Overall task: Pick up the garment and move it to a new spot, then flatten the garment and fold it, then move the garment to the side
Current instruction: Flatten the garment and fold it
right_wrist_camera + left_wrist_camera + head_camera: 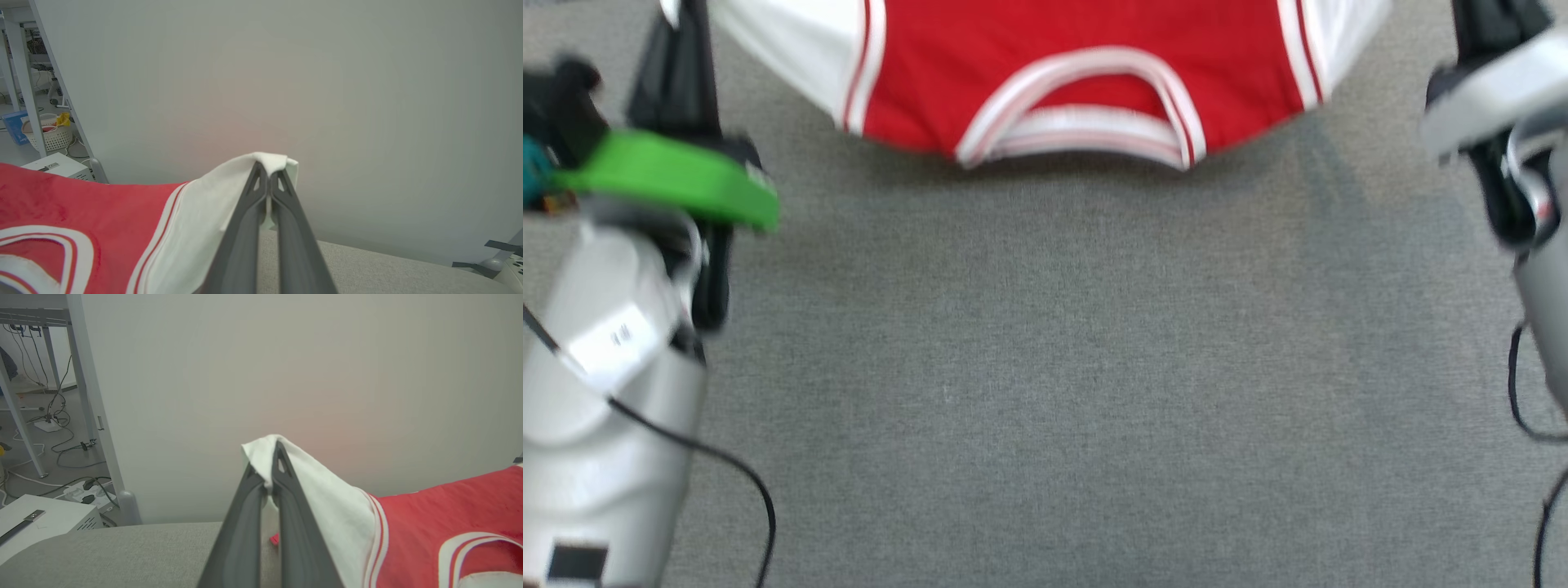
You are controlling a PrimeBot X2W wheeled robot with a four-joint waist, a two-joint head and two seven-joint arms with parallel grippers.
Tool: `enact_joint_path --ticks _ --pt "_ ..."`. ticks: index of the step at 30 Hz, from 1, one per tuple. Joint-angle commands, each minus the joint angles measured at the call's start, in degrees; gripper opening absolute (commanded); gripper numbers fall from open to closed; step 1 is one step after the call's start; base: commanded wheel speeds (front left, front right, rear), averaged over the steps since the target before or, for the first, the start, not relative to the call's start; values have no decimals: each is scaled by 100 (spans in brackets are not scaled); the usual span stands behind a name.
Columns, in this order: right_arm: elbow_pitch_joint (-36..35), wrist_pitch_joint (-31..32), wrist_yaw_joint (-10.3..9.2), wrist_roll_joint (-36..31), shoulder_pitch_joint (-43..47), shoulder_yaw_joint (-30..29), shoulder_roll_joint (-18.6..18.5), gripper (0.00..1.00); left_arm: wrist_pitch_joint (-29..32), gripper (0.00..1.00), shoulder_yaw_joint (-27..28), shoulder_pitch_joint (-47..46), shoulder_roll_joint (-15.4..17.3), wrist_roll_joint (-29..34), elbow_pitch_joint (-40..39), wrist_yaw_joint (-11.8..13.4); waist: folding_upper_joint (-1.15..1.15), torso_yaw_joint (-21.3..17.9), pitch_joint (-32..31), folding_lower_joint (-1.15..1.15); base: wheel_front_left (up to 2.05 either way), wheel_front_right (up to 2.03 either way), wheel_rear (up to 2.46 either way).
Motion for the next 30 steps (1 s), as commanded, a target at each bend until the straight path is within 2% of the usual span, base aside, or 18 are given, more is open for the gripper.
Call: enact_joint_path --ticks 1,6,14,22,30 --pt "-110 -45 -5 -17 357 -60 -64 0 -33 0 29 412 39 -9 -108 54 0 27 -485 0 0 0 0" --pt "-468 -46 -5 10 1663 -217 -180 0 -33 0 164 1858 4 -146 -614 300 0 55 -900 0 0 0 0" --pt "-912 155 -5 214 3447 -561 -284 0 64 0 264 3486 -57 -477 -1043 591 0 106 -1350 0 0 0 0" --pt "-1388 649 -5 236 4839 -900 -235 0 99 0 236 4505 -99 -564 -1143 801 0 132 -1614 0 0 0 0" --pt "-1678 1146 -5 138 5805 -1236 -247 0 98 0 111 4986 -223 -573 -985 917 0 227 -1684 0 0 0 0"
